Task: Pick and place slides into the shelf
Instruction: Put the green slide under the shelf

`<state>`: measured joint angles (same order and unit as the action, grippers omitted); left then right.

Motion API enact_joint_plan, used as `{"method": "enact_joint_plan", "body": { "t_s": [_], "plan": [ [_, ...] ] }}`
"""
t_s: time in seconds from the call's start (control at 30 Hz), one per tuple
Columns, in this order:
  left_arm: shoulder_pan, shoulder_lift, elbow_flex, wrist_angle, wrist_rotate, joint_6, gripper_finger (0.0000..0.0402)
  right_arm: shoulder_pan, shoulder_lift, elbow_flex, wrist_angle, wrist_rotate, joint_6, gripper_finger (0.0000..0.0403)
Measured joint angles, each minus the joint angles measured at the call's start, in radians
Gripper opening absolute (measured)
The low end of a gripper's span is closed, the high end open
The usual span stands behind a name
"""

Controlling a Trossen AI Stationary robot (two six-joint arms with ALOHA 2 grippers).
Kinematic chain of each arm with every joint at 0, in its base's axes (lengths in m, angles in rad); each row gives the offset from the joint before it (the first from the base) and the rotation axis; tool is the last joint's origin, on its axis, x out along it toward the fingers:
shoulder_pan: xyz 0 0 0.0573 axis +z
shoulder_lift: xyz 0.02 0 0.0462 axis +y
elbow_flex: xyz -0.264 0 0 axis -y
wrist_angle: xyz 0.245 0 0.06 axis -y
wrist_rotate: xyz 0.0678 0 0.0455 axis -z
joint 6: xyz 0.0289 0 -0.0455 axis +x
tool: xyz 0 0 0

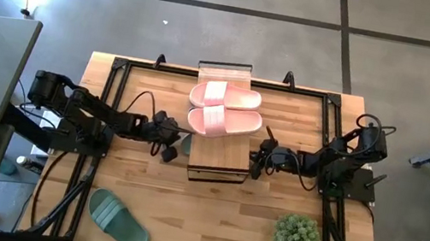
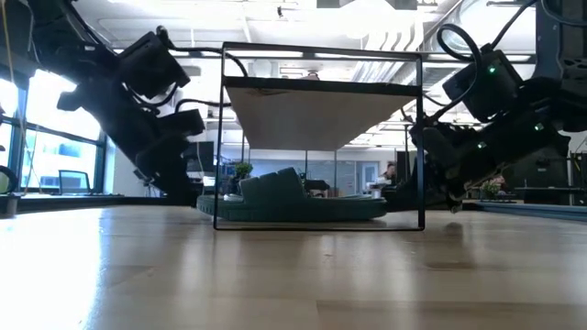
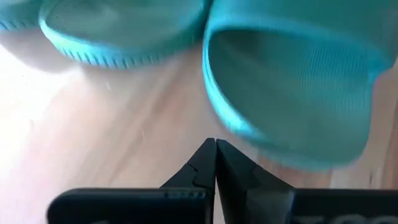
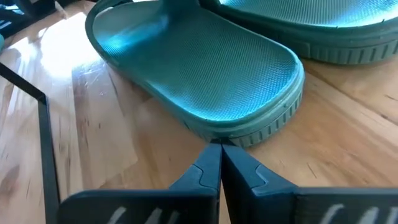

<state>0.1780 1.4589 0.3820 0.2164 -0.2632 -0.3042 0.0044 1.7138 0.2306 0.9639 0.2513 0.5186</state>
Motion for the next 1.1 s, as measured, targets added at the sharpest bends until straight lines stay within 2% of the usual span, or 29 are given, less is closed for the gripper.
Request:
{"method": "enact_joint_plan", "body": {
  "t_s": [0.23, 0.4, 0.47, 0.7, 0.93, 1.1],
  "plan": [
    [0.000, -0.033, 0.004, -0.135, 0.121, 0.028, 0.0000, 0.001, 0.000, 0.000, -0.016, -0.017, 0.005, 0.0000],
    [-0.043, -0.102, -0.001, -0.118, 0.360, 0.134, 0.0000, 0.001, 0.000, 0.000, -0.018, -0.018, 0.003, 0.0000],
    [-0.070, -0.107, 0.000, -0.104, 0.350, 0.160, 0.0000, 0.001, 0.000, 0.000, -0.017, -0.019, -0.001, 0.0000],
    [-0.119, -0.053, -0.001, 0.061, 0.174, 0.213, 0.0000, 0.001, 0.000, 0.000, -0.015, -0.019, -0.002, 0.0000],
    [-0.120, 0.042, -0.001, 0.123, 0.224, 0.194, 0.0000, 0.001, 0.000, 0.000, -0.014, -0.023, -0.003, 0.0000],
    [-0.120, 0.077, -0.001, 0.190, 0.187, 0.187, 0.0000, 0.001, 0.000, 0.000, -0.010, -0.023, -0.003, 0.0000]
  ]
}}
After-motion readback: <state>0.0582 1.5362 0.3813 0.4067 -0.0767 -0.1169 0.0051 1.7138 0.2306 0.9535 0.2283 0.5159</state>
